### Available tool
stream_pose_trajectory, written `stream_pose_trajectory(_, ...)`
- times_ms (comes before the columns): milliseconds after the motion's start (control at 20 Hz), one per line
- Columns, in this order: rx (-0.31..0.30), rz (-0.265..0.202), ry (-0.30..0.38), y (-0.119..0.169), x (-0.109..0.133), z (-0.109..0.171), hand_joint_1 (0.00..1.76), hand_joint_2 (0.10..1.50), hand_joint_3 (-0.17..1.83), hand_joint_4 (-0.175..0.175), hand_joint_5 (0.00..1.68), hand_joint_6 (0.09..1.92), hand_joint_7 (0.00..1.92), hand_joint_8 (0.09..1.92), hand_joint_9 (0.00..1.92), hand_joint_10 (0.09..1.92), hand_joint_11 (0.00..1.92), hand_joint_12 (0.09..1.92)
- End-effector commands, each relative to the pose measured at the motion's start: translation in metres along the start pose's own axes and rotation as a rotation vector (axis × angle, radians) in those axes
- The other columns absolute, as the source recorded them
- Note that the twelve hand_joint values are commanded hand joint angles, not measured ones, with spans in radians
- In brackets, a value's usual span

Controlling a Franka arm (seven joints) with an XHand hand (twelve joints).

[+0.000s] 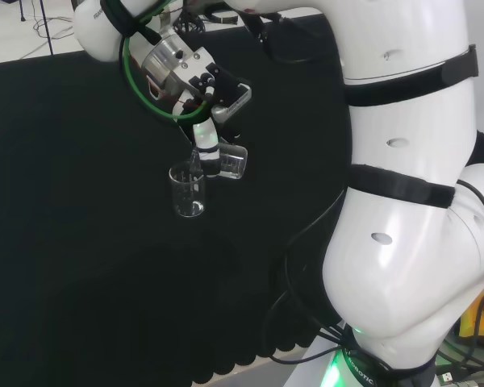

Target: Pour the water from the handheld beaker into the one on the table.

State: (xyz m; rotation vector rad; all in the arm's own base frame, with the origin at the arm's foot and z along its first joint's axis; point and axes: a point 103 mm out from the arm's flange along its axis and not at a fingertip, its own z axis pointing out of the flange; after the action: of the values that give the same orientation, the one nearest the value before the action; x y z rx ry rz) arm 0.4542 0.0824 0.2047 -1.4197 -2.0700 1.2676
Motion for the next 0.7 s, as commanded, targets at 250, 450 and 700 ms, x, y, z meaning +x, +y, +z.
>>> stream_pose_trajectory(250, 0.019, 0.030, -0.030, -0.0029, 0.0021, -0.0019, 1.31, 0.59, 0.77, -0.175, 1.28, 0.68, 1.34, 0.66, 1.73, 0.10, 1.46, 0.63)
stream_pose_trajectory(450, 0.033, 0.036, -0.042, -0.0034, 0.0043, -0.0032, 1.31, 0.58, 0.77, -0.175, 1.28, 0.68, 1.33, 0.66, 1.73, 0.11, 1.46, 0.63)
stream_pose_trajectory(700, 0.043, 0.041, -0.054, -0.0032, 0.0105, -0.0070, 1.31, 0.58, 0.77, -0.175, 1.28, 0.68, 1.33, 0.66, 1.73, 0.11, 1.46, 0.63)
